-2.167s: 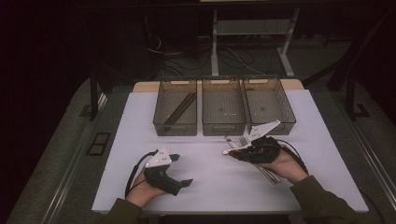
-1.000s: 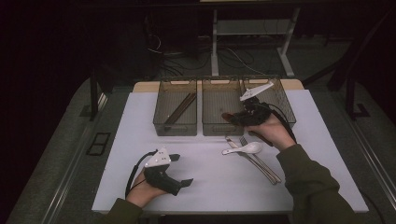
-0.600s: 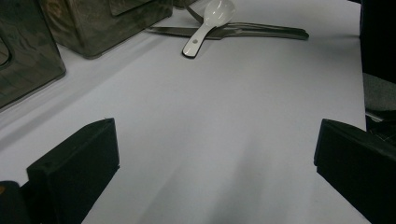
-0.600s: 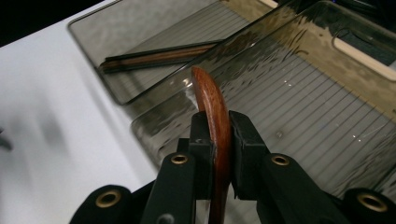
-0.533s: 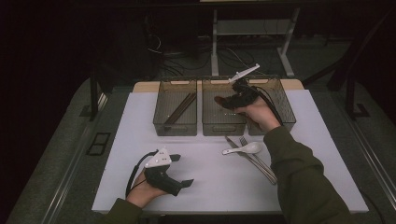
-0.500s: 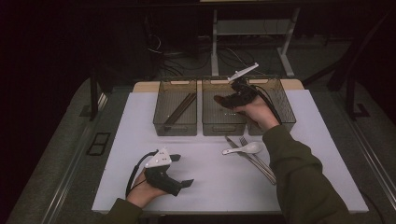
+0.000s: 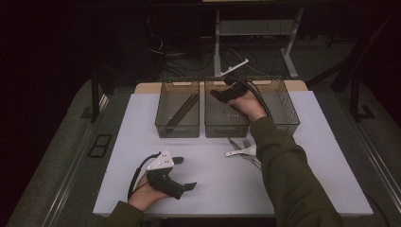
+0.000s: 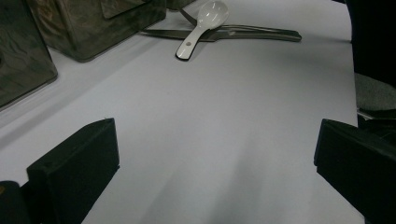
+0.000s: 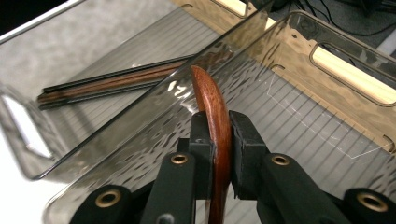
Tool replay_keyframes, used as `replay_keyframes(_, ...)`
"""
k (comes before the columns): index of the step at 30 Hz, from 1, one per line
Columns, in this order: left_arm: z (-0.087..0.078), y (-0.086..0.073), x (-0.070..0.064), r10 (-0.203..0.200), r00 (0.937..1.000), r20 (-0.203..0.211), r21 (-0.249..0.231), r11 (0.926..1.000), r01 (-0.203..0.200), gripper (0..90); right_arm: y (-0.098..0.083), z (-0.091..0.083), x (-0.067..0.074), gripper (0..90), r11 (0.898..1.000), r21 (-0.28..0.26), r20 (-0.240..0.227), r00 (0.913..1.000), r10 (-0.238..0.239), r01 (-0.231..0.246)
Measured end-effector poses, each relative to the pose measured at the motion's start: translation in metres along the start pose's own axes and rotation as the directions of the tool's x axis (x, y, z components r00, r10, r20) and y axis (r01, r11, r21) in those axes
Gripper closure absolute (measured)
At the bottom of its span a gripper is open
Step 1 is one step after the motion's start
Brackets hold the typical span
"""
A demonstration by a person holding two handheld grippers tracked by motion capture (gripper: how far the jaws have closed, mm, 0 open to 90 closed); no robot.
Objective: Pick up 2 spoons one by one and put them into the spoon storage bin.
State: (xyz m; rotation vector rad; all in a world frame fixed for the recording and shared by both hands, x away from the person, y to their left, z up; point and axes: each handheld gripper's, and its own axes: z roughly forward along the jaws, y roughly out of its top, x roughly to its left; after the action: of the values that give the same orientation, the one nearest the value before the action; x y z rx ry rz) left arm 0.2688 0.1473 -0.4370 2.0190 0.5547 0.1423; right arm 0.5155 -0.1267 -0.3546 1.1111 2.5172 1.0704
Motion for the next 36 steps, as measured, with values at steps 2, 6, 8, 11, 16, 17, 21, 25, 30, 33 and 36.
replay_keyframes(2, 0.0, 0.0, 0.0, -0.002, 1.0, 0.001, -0.001, 1.0, 0.002, 0.0, 0.0, 0.006, -0.002, 79.8, 1.0, 0.004, 0.005, 0.9999, 0.011, -0.011)
replay_keyframes(6, 0.001, 0.0, -0.001, -0.003, 1.0, 0.004, 0.001, 1.0, 0.003, 0.0, 0.001, 0.016, -0.003, 79.8, 1.0, 0.005, 0.003, 0.9996, 0.028, -0.028)
replay_keyframes(8, 0.001, 0.0, -0.001, -0.002, 1.0, 0.005, 0.003, 1.0, 0.002, 0.0, -0.001, 0.021, -0.002, 79.8, 1.0, 0.011, 0.002, 0.9996, 0.029, -0.029)
replay_keyframes(11, 0.001, 0.0, -0.001, -0.001, 1.0, 0.006, 0.003, 1.0, 0.001, 0.0, -0.004, 0.029, 0.0, 79.8, 0.999, 0.03, -0.004, 0.9994, 0.034, -0.034)
replay_keyframes(16, 0.001, 0.0, -0.001, -0.003, 1.0, 0.006, -0.001, 1.0, 0.003, 0.0, -0.006, 0.037, 0.003, 75.1, 0.998, 0.054, -0.004, 0.9991, 0.043, -0.043)
replay_keyframes(17, 0.001, 0.0, -0.001, -0.003, 1.0, 0.006, -0.002, 1.0, 0.003, 0.0, -0.006, 0.037, 0.003, 72.9, 0.997, 0.051, -0.008, 0.9987, 0.051, -0.051)
replay_keyframes(21, 0.0, 0.0, -0.001, -0.002, 1.0, 0.006, -0.002, 1.0, 0.002, 0.0, -0.005, 0.032, 0.003, 66.2, 0.998, 0.021, -0.016, 0.9982, 0.057, -0.057)
replay_keyframes(25, 0.0, 0.0, 0.0, 0.0, 1.0, 0.005, -0.002, 1.0, 0.0, 0.0, -0.004, 0.022, 0.005, 60.7, 0.998, -0.015, -0.04, 0.9976, 0.056, -0.057)
replay_keyframes(30, -0.001, -0.001, -0.001, -0.01, 1.0, 0.0, -0.002, 0.9999, 0.01, 0.0, -0.01, 0.004, 0.011, 53.7, 0.996, -0.074, -0.069, 0.9964, 0.049, -0.054)
replay_keyframes(33, -0.001, -0.001, -0.001, -0.006, 1.0, -0.004, -0.002, 1.0, 0.006, 0.0, -0.014, -0.006, 0.015, 50.5, 0.994, -0.1, -0.083, 0.996, 0.032, -0.04)
replay_keyframes(36, -0.001, -0.001, -0.001, -0.012, 0.9999, -0.008, -0.002, 0.9999, 0.012, 0.0, -0.018, -0.017, 0.018, 48.5, 0.992, -0.121, -0.092, 0.9957, 0.016, -0.027)
